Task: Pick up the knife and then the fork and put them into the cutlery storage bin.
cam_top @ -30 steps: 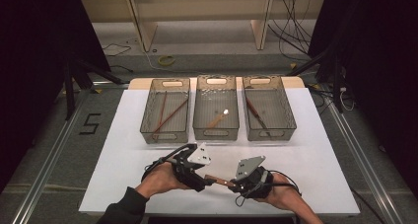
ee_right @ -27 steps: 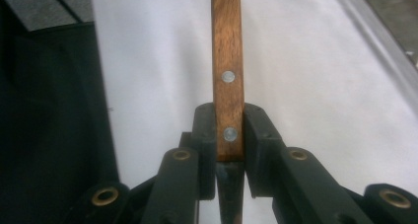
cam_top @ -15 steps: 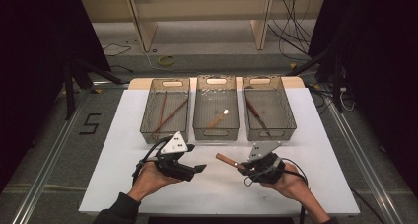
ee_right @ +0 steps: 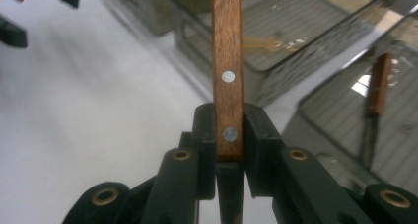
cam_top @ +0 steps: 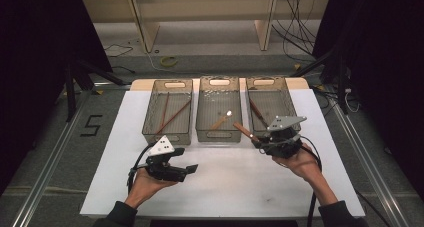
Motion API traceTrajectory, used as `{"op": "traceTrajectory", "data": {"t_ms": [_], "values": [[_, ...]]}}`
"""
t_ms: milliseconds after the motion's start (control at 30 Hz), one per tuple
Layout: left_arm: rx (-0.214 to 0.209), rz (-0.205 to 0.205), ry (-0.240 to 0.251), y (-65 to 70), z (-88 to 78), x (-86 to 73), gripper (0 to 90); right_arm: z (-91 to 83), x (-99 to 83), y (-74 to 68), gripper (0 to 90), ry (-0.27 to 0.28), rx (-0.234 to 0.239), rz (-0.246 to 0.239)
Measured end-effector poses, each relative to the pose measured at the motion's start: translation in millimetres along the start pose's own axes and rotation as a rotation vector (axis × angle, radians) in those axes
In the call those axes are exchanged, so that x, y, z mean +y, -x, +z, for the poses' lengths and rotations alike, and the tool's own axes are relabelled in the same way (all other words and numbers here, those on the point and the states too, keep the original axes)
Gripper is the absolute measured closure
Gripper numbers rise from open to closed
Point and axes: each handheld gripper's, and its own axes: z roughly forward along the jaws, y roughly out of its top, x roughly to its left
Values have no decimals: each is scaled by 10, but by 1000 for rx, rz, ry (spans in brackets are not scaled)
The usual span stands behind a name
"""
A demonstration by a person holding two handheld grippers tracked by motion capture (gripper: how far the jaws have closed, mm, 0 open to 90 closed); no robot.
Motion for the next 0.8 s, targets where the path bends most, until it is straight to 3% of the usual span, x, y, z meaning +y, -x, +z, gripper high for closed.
{"op": "traceTrajectory", "data": {"t_ms": [367, 800], "values": [[25, -30, 26, -84, -69, -131, 208, -63, 275, 448, 780, 28, -87, 91], [40, -53, 53, -93, -131, -194, 206, 161, 504, 941, 779, -11, -194, 190]]}}
